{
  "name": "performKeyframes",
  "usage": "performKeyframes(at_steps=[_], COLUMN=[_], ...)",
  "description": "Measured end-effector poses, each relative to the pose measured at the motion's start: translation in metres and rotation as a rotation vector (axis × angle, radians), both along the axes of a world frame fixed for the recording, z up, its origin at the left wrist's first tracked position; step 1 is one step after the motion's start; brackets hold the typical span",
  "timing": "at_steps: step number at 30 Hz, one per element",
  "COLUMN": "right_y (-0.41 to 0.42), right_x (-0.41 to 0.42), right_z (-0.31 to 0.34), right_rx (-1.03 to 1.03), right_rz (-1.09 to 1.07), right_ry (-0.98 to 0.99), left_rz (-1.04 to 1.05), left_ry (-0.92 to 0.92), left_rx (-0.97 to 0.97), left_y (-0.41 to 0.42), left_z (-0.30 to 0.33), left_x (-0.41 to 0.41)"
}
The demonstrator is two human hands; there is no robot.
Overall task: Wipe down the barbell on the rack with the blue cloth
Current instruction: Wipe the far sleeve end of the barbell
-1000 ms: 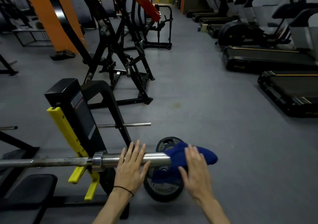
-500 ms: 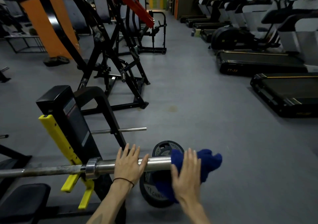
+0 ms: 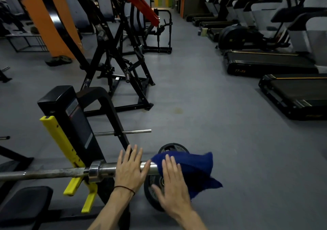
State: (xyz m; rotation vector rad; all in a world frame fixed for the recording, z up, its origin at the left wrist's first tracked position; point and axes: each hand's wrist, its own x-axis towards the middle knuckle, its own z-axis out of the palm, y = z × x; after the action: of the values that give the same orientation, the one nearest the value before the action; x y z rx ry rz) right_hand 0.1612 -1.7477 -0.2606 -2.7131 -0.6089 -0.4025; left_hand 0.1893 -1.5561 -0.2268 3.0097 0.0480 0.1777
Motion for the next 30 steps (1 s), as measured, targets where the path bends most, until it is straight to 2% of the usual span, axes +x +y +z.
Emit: performKeyframes(at_steps=[2,3,6,8,10,12,14,16,19,20,22,23,25,28,30], right_y=[-0.037,-0.057,-0.079,-0.035,0.009,0.001,-0.037,-0.068,-0.033,-0.011,0.01,-0.002,-0.047,-0.082,-0.042], right_x=[0.022,0.031,0.032,0.021,-0.002,0.002,0.021,0.029,0.02,0.013,-0.002,0.002,0.021,0.028,0.021], right_z=[0.002,0.003,0.003,0.001,0.0,0.001,0.002,0.002,0.005,0.006,0.002,0.002,0.001,0.005,0.007], right_rx=[-0.108,-0.11,0.152,0.25,0.137,-0.023,-0.053,0.057,0.229,0.225,0.075,0.001,-0.064,0.147,0.261], right_rz=[0.084,0.044,-0.334,-0.41,-0.185,0.066,0.058,-0.147,-0.37,-0.329,-0.085,0.025,0.066,-0.296,-0.408], right_ry=[-0.061,-0.066,-0.006,0.007,-0.017,-0.069,-0.088,-0.071,0.027,0.037,0.018,-0.004,-0.053,-0.008,0.03], left_rz=[0.001,0.004,0.017,0.018,0.004,-0.003,-0.008,-0.025,-0.01,0.006,0.018,0.016,0.008,0.026,0.037], left_ry=[0.011,0.02,0.004,-0.01,-0.024,-0.059,-0.066,-0.06,-0.023,-0.015,-0.001,-0.014,-0.037,-0.071,-0.072], left_rx=[0.012,0.002,0.005,-0.006,-0.005,-0.013,-0.012,0.008,-0.014,-0.008,-0.002,0.003,0.009,0.021,0.004], left_y=[0.002,0.004,0.008,0.004,0.001,0.002,0.005,0.007,0.008,0.005,0.002,0.002,0.003,0.004,0.002], left_z=[0.004,0.005,0.005,0.002,-0.004,-0.007,-0.005,-0.002,0.003,0.005,0.004,0.001,-0.004,-0.005,-0.006], left_x=[0.005,0.006,0.005,-0.001,-0.006,-0.004,0.003,0.01,0.019,0.018,0.009,0.003,-0.007,-0.012,-0.011])
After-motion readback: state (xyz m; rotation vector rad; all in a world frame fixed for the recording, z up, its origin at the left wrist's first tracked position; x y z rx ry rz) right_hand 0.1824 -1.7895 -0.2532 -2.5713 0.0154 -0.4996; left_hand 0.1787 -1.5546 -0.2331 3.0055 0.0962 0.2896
